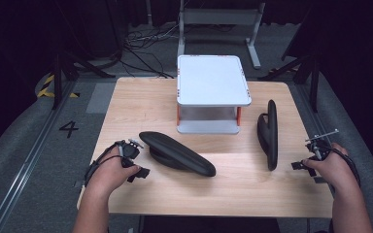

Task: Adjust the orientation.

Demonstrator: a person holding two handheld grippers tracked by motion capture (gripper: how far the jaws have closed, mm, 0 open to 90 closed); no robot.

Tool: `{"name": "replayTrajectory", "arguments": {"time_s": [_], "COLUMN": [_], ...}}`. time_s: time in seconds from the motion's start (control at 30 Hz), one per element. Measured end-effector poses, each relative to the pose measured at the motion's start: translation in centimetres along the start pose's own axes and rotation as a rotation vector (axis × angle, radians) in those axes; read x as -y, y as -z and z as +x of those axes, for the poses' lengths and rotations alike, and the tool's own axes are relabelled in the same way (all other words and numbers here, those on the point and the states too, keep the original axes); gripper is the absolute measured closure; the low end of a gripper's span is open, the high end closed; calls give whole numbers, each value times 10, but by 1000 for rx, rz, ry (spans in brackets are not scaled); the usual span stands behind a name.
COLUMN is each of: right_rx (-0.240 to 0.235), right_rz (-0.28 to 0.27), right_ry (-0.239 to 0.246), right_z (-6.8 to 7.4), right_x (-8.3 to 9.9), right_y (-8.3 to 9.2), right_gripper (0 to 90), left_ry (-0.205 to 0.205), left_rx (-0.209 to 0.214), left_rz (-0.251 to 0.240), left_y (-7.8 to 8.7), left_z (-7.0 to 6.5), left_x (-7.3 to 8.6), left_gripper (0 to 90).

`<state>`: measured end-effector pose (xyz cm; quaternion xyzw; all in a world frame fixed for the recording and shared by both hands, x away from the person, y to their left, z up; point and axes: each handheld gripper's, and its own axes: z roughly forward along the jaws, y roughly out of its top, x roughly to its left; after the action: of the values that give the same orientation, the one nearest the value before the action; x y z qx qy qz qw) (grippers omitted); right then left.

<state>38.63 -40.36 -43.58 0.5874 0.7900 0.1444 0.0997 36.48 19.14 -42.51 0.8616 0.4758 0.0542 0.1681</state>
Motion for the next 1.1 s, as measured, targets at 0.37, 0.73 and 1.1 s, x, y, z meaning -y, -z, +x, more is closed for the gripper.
{"name": "replayTrajectory", "arguments": {"time_s": [0.37, 0.73, 1.1], "right_rx": [-4, -10, -36], "right_rz": [-40, -124, -257], "right_ry": [0, -1, 63], "right_z": [-1, 2, 28], "right_x": [0, -4, -8], "right_y": [3, 20, 57], "right_gripper": [213, 236, 257], "left_ry": [0, -86, -72], "left_rx": [1, 36, 45], "left_rz": [1, -1, -50], "left_y": [0, 2, 17], "left_z": [-2, -12, -23], "left_x": [-2, 1, -7], "left_gripper": [188, 197, 287]}}
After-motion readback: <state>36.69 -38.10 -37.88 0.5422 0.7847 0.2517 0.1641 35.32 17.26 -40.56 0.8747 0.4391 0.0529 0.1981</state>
